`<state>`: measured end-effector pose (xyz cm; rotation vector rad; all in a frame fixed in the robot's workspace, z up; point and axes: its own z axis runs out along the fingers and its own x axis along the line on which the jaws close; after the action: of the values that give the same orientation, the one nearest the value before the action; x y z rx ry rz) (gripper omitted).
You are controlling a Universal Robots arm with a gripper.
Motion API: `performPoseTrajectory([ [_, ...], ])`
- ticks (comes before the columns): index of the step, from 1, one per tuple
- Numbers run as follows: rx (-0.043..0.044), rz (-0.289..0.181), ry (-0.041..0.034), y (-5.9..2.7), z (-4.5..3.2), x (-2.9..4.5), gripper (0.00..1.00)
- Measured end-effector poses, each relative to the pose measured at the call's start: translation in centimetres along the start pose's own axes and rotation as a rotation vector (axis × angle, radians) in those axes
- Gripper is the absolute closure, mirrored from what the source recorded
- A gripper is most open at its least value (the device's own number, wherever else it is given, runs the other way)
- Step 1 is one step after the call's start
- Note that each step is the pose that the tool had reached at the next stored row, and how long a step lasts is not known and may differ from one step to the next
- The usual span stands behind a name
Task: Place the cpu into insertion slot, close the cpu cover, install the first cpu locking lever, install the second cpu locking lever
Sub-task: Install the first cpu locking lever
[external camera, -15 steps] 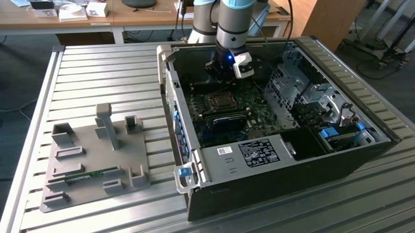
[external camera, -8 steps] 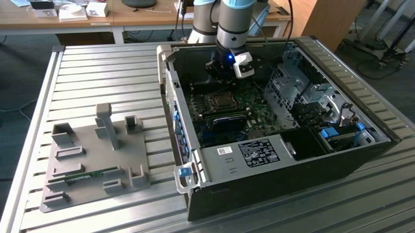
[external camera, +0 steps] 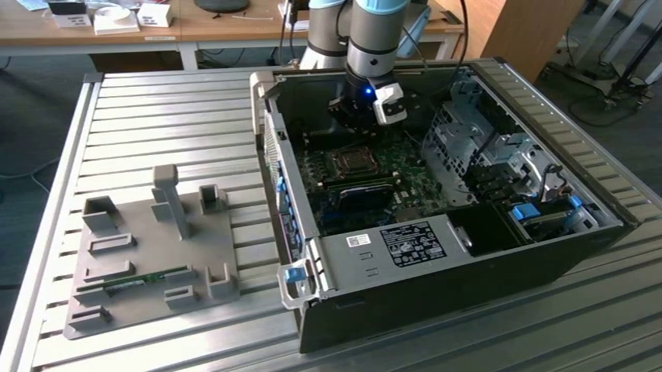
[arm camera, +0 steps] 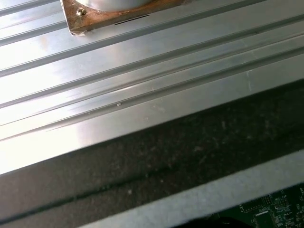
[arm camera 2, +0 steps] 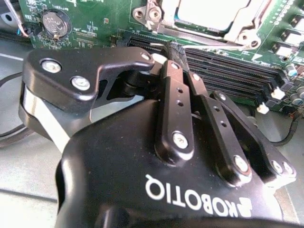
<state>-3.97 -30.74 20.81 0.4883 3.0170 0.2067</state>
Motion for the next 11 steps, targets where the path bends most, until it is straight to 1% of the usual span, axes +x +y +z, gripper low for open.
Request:
performPoseTrajectory([
  [3, 0.0007, 0.003, -0.0006, 0.09, 0.07, 0.03, 0.89],
  [11, 0.0026, 0.03, -0.0049, 0.22, 0.17, 0.09, 0.89],
])
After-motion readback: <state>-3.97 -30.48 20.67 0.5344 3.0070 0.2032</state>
